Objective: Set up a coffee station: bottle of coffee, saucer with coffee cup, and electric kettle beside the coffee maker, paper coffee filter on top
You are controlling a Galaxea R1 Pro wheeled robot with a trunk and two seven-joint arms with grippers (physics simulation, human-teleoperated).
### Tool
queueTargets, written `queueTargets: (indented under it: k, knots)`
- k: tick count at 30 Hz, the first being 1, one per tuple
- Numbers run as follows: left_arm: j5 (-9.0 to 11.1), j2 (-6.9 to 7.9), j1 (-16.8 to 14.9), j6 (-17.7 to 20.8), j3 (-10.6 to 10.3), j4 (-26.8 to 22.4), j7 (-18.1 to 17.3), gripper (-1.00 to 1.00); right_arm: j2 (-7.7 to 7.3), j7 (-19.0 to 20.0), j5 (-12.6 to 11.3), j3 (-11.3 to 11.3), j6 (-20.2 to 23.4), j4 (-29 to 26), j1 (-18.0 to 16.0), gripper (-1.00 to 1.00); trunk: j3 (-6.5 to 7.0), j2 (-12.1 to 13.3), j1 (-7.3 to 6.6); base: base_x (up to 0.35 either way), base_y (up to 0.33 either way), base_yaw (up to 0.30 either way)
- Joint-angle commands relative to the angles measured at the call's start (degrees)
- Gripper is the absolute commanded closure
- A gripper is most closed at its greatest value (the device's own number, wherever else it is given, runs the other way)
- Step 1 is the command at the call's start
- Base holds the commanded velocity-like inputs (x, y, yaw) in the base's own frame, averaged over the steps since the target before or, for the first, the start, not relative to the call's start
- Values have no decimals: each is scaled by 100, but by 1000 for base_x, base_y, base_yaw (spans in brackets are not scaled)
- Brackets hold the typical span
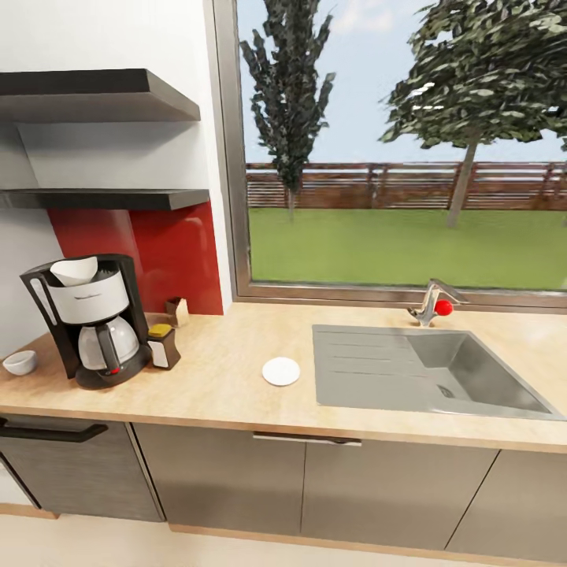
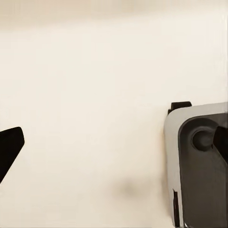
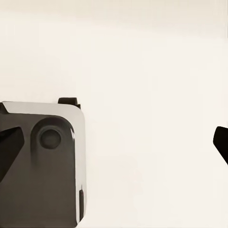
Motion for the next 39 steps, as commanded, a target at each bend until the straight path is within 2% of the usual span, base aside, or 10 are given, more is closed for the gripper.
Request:
queueTargets:
  k: [1,5,8,11,15,20,24,28,36,39]
  knots:
    - [44,1,-7,-36,-55,-100,24,-100,1,38,24,-53,-20,-11,-5,-100,-13,-12,3,-2,1,0]
    - [88,100,-73,-197,-13,-1652,30,-100,33,42,3,-54,-139,7,-9,-100,-13,-12,3,0,0,0]
    - [115,87,-75,-754,487,-3176,20,-100,465,49,6,-51,-1119,15,-39,-100,-13,-12,3,0,0,0]
    - [170,53,-72,-1220,870,-3817,-14,-100,849,58,14,-49,-1900,18,-55,-100,-13,-12,3,0,0,0]
    - [703,46,-68,-1618,1067,-4906,-22,-100,1251,66,17,-50,-2724,22,-65,-100,-13,-12,3,0,0,0]
    - [1341,69,-80,-1655,1077,-6072,-13,-100,1403,62,5,-50,-3038,77,-67,-100,-13,-12,3,0,0,0]
    - [1391,54,-86,-1567,1066,-6777,-17,-100,1347,58,-10,-82,-3052,84,-67,-100,-13,-12,3,0,0,0]
    - [1350,59,-256,-621,1049,-7534,-32,-100,1314,44,-10,-96,-3052,82,-67,-100,-13,-12,3,0,0,0]
    - [1417,47,-2464,3108,1056,-7645,-273,-100,1404,182,27,-42,-3082,243,-93,-100,-13,-12,3,0,0,0]
    - [1417,99,-2894,3648,1083,-7666,-576,-100,1404,516,32,-35,-3223,513,-231,-100,-13,-12,3,0,0,0]
